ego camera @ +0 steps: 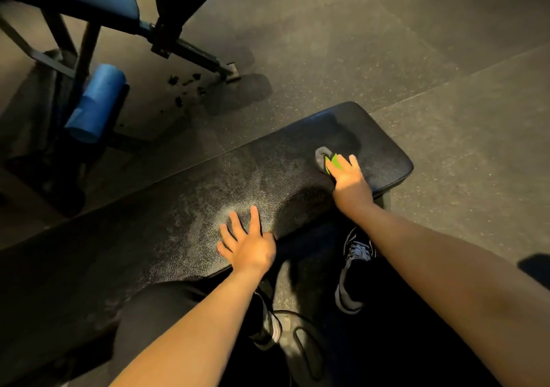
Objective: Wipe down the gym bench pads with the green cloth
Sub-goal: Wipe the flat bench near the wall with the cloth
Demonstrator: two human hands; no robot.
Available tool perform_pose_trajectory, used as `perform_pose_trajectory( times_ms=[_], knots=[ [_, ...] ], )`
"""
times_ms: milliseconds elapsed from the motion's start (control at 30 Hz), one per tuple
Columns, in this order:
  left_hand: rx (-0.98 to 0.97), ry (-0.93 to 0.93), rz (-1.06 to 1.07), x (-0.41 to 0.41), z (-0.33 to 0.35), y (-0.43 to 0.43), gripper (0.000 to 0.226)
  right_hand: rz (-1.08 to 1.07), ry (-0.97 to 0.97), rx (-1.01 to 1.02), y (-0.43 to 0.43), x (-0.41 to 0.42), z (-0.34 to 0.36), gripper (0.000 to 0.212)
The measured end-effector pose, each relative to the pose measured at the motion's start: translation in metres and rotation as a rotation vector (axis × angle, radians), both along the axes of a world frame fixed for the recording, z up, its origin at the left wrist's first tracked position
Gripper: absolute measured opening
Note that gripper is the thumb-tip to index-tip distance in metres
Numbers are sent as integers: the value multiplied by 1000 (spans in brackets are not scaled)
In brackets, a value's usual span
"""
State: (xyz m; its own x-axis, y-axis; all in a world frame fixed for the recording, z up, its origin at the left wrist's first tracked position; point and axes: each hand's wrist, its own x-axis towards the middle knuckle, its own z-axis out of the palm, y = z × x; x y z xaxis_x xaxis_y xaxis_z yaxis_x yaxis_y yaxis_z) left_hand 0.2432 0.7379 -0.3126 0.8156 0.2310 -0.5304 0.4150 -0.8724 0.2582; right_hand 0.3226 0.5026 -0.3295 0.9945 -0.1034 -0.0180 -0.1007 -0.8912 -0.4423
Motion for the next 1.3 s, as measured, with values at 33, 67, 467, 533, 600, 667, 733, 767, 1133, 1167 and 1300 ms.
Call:
perform_pose_trajectory(
  times_ms=[33,67,467,533,600,667,733,767,1133,1167,1300],
  knots=[
    [-7,0,5,1,0,-1,70,-46,-31,39,5,-1,3,65],
    [-13,-3,8,1,-1,-2,71,-49,-69,74,16,-3,3,67],
    [76,-161,-135,-4,5,-15,63,513,-73,-151,63,-55,-5,62],
    [52,-162,-196,-4,5,-26,64,383,-62,-193,32,-53,2,62],
    [27,-131,-174,-2,5,-31,66,225,-80,-211,1,-49,2,63],
    [15,-105,-163,0,4,-32,67,100,-102,-239,-23,-45,-3,66],
    [3,-96,-169,1,4,-30,67,-27,-118,-222,-32,-44,-8,67],
    [-7,-98,-172,0,4,-28,67,-84,-126,-200,-30,-42,-7,66],
    [5,-121,-116,0,8,-37,66,428,25,-244,60,-73,0,70],
    [13,-108,-110,-1,8,-38,65,393,36,-264,49,-70,2,70],
    [-7,-105,-97,2,8,-43,65,68,30,-243,-12,-50,11,66]
  ],
)
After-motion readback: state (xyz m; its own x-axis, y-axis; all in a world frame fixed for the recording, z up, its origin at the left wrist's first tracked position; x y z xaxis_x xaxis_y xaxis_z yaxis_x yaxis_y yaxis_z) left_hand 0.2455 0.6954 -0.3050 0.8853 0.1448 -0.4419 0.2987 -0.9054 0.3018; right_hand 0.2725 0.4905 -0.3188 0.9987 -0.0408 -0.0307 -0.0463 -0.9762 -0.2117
